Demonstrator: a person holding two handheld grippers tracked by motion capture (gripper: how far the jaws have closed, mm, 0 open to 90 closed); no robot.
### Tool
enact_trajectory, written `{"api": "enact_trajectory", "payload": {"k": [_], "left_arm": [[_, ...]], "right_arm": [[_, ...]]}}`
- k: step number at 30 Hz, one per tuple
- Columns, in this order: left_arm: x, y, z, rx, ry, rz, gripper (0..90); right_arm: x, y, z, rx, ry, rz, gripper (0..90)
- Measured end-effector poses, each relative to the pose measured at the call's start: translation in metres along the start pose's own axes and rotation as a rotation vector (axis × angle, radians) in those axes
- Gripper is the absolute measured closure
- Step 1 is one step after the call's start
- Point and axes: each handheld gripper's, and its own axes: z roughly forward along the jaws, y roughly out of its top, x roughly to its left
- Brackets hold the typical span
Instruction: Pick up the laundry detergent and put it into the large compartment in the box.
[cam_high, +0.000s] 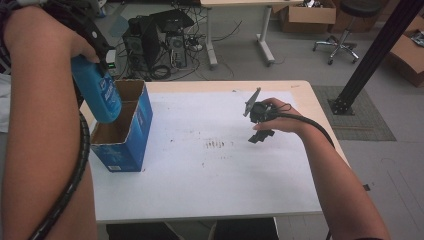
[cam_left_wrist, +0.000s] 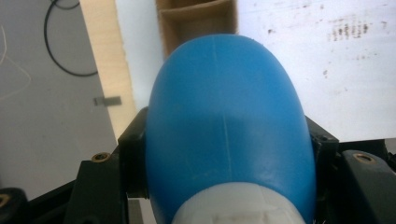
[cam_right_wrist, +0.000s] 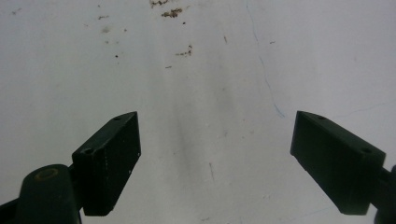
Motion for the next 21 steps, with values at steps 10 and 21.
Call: {"api": "enact_trajectory", "payload": {"k": [10,21], "left_arm": [[0.008,0.001,0.013,-0.008,-0.002,-0.024,37.7],[0.012,0.005,0.039,-0.008,-0.003,-0.016,37.6]], "right_arm": [[0.0,0.002,0.001,-0.003,0.004,-0.004,16.1],[0.001,0.001,0.0,-0.002,0.001,0.003,16.1]]}}
